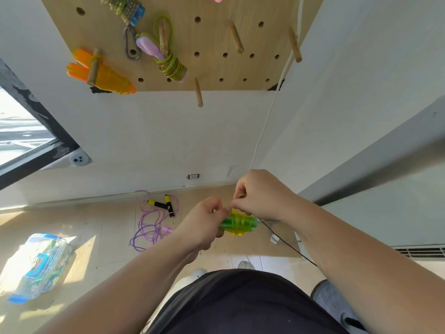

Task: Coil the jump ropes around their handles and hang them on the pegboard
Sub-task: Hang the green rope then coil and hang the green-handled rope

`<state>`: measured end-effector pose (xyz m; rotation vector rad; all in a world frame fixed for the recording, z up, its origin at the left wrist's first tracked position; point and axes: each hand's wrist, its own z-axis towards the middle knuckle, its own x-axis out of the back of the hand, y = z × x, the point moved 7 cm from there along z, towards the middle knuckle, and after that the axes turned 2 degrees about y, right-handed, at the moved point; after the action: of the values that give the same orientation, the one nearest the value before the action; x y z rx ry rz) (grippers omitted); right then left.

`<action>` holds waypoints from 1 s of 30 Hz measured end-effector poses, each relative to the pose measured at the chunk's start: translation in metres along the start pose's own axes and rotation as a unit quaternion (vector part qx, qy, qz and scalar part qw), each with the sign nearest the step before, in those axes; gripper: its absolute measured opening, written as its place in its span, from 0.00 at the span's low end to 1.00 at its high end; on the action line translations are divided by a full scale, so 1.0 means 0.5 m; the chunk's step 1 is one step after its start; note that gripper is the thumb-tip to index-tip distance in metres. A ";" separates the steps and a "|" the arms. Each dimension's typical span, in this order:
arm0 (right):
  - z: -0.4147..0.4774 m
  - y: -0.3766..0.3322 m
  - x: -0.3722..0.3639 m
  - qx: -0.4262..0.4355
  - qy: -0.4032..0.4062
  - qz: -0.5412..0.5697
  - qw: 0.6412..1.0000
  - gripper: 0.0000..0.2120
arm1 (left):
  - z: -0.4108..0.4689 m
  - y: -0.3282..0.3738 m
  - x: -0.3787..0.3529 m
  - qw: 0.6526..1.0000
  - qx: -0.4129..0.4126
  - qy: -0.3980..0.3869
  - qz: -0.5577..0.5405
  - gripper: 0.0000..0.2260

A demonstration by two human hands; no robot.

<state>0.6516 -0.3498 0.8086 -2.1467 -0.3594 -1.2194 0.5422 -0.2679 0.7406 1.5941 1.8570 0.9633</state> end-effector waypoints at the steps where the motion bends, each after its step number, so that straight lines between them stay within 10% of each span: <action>1: -0.004 0.001 0.003 -0.009 0.023 0.014 1.000 0.10 | 0.000 0.002 0.000 1.000 0.005 0.006 -0.021 0.11; 19: -0.087 -0.022 0.002 0.160 0.231 0.082 0.956 0.14 | -0.019 0.040 0.005 0.959 0.089 -0.053 -0.263 0.11; 25: -0.095 -0.021 0.016 0.114 0.311 0.172 0.928 0.11 | -0.041 0.079 0.003 0.932 -0.022 -0.093 -0.350 0.07; 30: -0.093 -0.019 0.017 0.060 0.325 0.259 0.908 0.09 | -0.045 0.080 0.043 0.962 -0.170 0.060 -0.206 0.03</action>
<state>0.6205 -0.3733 0.8366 -1.4661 0.3930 -1.4389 0.5459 -0.2487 0.7873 0.9186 1.8747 1.1263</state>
